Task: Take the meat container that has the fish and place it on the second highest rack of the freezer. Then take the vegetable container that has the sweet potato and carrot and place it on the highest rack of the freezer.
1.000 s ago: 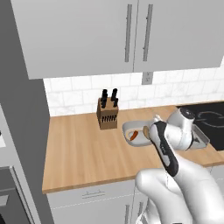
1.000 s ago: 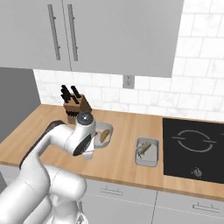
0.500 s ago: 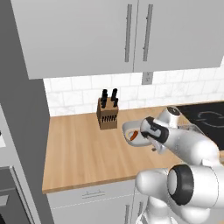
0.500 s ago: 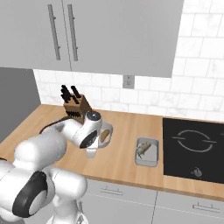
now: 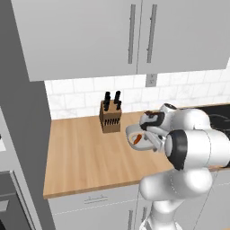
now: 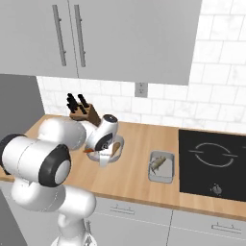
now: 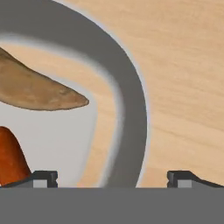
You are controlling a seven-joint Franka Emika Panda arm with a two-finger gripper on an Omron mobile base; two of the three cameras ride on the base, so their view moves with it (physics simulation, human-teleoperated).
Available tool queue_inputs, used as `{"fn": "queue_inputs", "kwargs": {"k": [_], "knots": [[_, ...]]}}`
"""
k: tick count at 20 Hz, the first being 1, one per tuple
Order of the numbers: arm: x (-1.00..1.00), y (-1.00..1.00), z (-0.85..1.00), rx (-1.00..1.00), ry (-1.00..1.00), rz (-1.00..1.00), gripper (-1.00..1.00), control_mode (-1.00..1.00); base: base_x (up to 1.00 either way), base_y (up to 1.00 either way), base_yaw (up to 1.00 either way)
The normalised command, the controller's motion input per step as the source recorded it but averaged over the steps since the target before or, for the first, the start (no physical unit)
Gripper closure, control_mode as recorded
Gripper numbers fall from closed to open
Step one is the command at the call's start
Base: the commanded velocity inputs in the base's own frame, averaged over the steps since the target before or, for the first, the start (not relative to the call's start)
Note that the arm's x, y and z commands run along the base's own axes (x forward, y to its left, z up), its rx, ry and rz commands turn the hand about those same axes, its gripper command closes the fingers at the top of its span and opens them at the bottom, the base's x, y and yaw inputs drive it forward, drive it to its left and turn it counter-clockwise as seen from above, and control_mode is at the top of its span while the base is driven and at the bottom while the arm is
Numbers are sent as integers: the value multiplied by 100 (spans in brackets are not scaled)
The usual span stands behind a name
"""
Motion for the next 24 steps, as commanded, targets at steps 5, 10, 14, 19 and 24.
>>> {"fn": "queue_inputs", "kwargs": {"k": [5,10,14,19,24], "knots": [[-32,50,-100,-5,0,4,-100,-100,0,0,0],[-2,39,-100,-4,0,0,100,-100,0,0,0],[-18,2,-81,-1,-12,-7,100,-100,0,0,0],[-12,0,-29,0,-7,-9,100,-100,0,0,0],[-23,-7,0,-3,-7,2,100,-100,0,0,0]]}}
